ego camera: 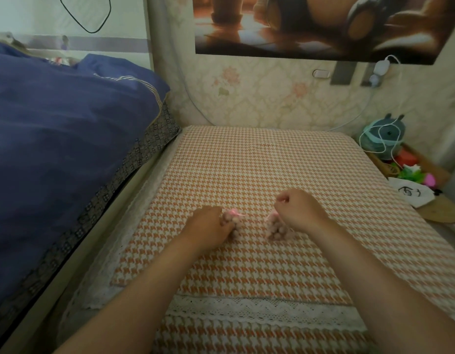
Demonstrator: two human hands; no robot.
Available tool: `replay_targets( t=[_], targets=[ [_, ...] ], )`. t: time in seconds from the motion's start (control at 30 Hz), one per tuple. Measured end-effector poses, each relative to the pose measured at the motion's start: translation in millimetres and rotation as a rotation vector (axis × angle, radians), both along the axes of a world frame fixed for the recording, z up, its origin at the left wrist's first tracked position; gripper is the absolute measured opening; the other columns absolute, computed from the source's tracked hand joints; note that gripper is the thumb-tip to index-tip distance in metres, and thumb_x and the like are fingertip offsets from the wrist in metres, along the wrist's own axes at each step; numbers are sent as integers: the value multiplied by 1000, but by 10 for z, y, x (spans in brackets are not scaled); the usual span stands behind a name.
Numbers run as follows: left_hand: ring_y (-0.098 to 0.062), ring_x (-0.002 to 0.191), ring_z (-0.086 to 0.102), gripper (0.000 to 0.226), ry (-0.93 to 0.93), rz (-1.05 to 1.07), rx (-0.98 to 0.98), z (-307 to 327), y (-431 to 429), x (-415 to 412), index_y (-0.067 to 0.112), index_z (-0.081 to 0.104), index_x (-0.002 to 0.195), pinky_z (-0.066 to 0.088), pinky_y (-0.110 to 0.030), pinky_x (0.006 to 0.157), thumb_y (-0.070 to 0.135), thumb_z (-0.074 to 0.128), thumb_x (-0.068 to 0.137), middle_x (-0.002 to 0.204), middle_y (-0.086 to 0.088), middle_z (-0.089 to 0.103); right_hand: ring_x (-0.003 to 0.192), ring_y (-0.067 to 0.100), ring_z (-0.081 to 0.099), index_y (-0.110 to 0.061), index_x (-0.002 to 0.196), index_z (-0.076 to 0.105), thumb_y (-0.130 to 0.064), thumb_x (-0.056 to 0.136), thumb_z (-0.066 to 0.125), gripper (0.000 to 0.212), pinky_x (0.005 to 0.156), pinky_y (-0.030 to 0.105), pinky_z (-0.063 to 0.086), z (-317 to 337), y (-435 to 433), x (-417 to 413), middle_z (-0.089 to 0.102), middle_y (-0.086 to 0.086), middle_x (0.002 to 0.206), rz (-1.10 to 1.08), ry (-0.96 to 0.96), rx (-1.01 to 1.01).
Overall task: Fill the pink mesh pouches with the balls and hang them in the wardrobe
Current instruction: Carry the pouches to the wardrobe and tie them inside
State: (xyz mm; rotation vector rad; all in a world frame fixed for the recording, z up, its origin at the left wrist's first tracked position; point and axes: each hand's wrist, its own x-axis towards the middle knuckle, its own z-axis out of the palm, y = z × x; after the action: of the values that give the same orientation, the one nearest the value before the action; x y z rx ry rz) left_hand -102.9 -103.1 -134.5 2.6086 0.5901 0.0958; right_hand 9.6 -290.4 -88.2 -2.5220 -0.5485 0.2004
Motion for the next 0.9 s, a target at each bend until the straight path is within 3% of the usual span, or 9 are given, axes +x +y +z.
replay_targets(
  t=[0.1, 0.27, 0.37, 0.43, 0.53, 0.63, 0.7, 0.8, 0.9],
  targets=[
    [-13, 78, 55, 25, -37, -13, -74, 53, -149, 21, 21, 56, 92, 47, -28, 67, 46, 63, 90, 93, 2, 63, 74, 15, 69, -18, 85, 67, -55, 87, 52, 40, 76, 35, 58, -162, -105, -81, 74, -4, 83, 41, 107, -157],
    [-6, 71, 56, 25, -66, -10, -286, 91, -360, 122, 14, 53, 101, 48, -19, 53, 25, 72, 87, 87, 5, 60, 79, 11, 63, -26, 90, 65, -44, 82, 71, 21, 72, 31, 54, -325, -166, -243, 67, -9, 86, 89, 20, -90],
    [-3, 65, 50, 25, -124, 1, -428, 187, -452, 208, 9, 49, 103, 39, -8, 38, 11, 69, 88, 83, 5, 55, 76, 13, 62, -27, 86, 61, -42, 84, 69, 17, 66, 30, 51, -366, -273, -188, 65, -10, 82, 30, -9, -20],
    [-5, 68, 53, 34, -192, -6, -569, 270, -530, 282, 13, 44, 110, 42, -9, 41, 9, 70, 88, 86, 3, 55, 73, 16, 63, -24, 82, 62, -43, 87, 61, 19, 63, 31, 53, -345, -400, -99, 64, -10, 78, -32, -71, -18],
    [-18, 86, 64, 43, -232, -48, -642, 302, -713, 398, 21, 48, 122, 58, -24, 67, 15, 73, 87, 92, 3, 58, 66, 10, 57, -23, 78, 61, -42, 86, 64, 21, 54, 27, 45, -233, -637, 23, 60, -12, 74, -125, -111, -25],
    [-11, 72, 60, 25, -197, -125, -662, 241, -961, 458, 13, 58, 108, 50, -10, 51, 3, 69, 87, 82, 5, 57, 65, 9, 54, -23, 82, 61, -34, 88, 65, 14, 60, 27, 47, -218, -841, 121, 64, -4, 79, -155, -88, -49],
    [-6, 65, 56, 24, -193, -122, -686, 177, -1095, 486, 11, 58, 101, 44, -8, 43, -1, 70, 85, 81, 2, 58, 74, 13, 58, -20, 101, 63, -31, 90, 62, 15, 65, 30, 50, -273, -957, 196, 66, -1, 92, -163, -25, -40],
    [-10, 69, 61, 27, -231, -69, -687, 89, -1221, 602, 16, 61, 101, 52, -16, 48, 6, 76, 81, 89, -3, 64, 91, 18, 61, -17, 132, 53, -31, 94, 57, 41, 72, 31, 51, -375, -1141, 345, 64, 0, 108, -158, 34, -17],
    [-7, 73, 63, 32, -278, -12, -663, 50, -1308, 870, 26, 58, 96, 55, -21, 58, 14, 81, 76, 90, 2, 67, 93, 20, 61, -19, 131, 51, -27, 93, 56, 40, 74, 34, 53, -446, -1290, 554, 63, -1, 108, -94, -17, -20]
  ],
)
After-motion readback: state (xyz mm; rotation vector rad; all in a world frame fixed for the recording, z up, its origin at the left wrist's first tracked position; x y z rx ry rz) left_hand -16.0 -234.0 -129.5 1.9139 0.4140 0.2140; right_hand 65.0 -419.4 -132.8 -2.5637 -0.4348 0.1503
